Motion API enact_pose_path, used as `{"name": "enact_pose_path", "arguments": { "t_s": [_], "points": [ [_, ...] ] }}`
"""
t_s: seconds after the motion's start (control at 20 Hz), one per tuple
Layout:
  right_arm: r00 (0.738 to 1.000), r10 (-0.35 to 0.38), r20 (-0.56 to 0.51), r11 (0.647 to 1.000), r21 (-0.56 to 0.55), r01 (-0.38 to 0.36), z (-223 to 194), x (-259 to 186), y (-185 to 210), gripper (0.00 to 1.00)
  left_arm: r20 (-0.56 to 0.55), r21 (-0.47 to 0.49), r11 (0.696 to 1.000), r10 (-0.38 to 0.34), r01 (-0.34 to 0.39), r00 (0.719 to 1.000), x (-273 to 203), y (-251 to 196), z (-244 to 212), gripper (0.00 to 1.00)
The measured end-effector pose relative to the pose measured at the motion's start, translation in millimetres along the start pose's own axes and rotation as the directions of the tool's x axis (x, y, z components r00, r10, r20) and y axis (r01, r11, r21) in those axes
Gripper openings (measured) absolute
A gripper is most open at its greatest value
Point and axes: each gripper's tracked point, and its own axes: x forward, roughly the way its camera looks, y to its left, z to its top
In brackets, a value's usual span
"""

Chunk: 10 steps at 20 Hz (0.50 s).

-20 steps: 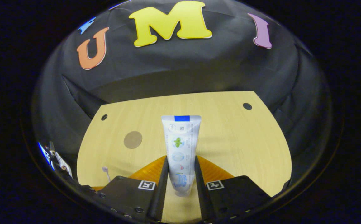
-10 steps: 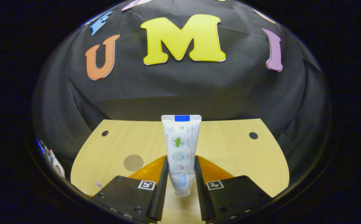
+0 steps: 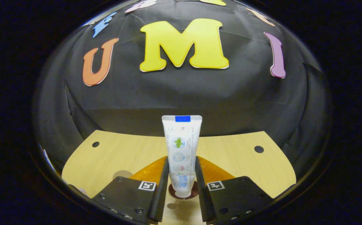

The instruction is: Put the toothbrush and toothpaste on the desktop into the cup, then pick up the cup and place it on the coaster on the desktop.

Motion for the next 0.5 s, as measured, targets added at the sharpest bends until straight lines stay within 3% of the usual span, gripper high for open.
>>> {"name": "enact_pose_path", "arguments": {
  "t_s": [0.5],
  "points": [
    [0.999, -0.033, 0.016, 0.999, -0.034, 0.033, -32, 35, -6, 0.43, -0.024, -0.017, 1.000, 0.000, -0.001, 1.000, -16, -2, 2, 0.06]
  ]
}}
